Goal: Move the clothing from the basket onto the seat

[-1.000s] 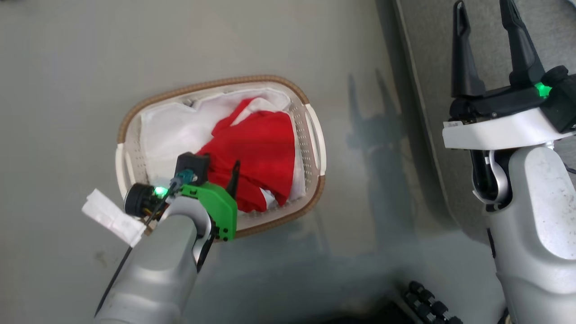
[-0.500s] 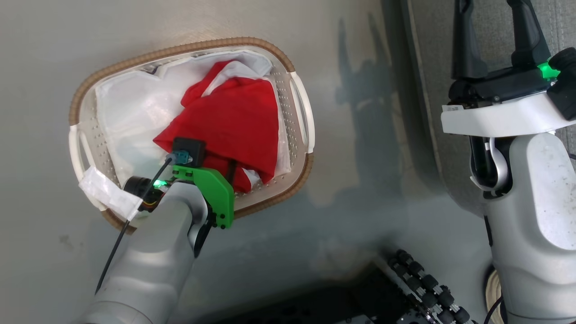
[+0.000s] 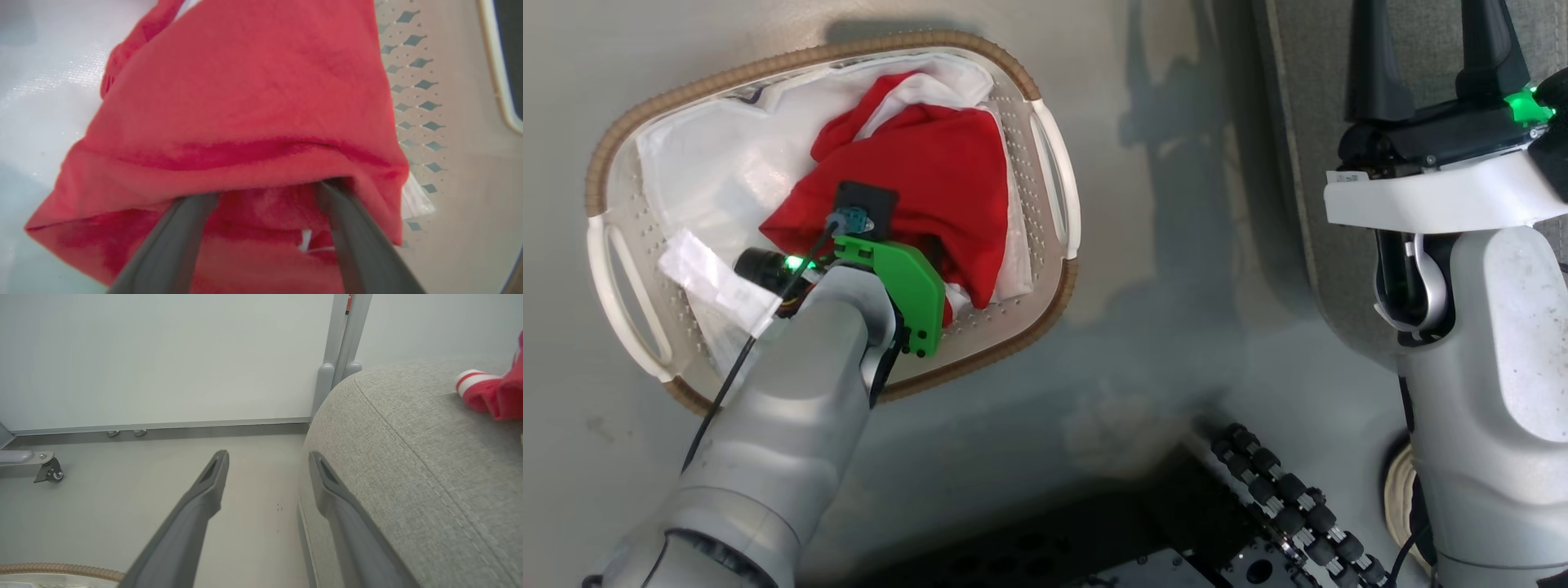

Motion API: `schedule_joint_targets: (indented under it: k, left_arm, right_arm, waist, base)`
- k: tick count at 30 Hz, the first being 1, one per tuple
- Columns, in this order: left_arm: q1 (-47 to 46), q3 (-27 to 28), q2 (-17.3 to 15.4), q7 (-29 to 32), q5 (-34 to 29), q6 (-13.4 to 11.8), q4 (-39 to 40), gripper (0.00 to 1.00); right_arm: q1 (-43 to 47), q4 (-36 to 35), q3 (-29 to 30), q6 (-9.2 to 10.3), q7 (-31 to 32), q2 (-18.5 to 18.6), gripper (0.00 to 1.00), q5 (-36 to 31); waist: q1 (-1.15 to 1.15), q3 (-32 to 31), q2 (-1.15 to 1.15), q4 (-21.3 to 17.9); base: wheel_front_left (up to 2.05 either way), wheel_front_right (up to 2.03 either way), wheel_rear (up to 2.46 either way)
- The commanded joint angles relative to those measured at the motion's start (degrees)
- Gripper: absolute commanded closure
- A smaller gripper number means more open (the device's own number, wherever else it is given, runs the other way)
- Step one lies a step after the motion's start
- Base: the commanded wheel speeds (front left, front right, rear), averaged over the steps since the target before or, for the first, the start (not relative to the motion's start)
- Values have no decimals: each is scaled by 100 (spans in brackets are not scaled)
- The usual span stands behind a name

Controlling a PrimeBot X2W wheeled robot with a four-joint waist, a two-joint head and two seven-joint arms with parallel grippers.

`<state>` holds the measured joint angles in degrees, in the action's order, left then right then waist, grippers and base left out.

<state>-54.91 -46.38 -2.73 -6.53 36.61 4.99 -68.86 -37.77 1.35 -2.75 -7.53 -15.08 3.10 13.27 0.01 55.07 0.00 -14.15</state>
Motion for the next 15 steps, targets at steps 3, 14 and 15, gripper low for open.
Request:
schedule_joint_targets:
  k: [3, 14, 15]
  left_arm:
    - [-268, -160, -42, 74, -111, -71, -132, 0]
    - [-451, -485, -41, 87, -201, -204, -329, 89]
    - [-426, -510, -41, 59, -216, -155, -326, 100]
  right_arm:
    - [-61, -44, -2, 8, -13, -3, 0, 54]
    - [-146, -12, 31, 8, -13, -10, 0, 200]
    - [-154, 8, 26, 8, -13, -11, 0, 210]
  waist:
    - [-1, 170, 0, -75]
    - [-1, 313, 0, -85]
    - [-1, 290, 0, -85]
  base:
    - [0, 0, 0]
    - [0, 0, 0]
    - [0, 0, 0]
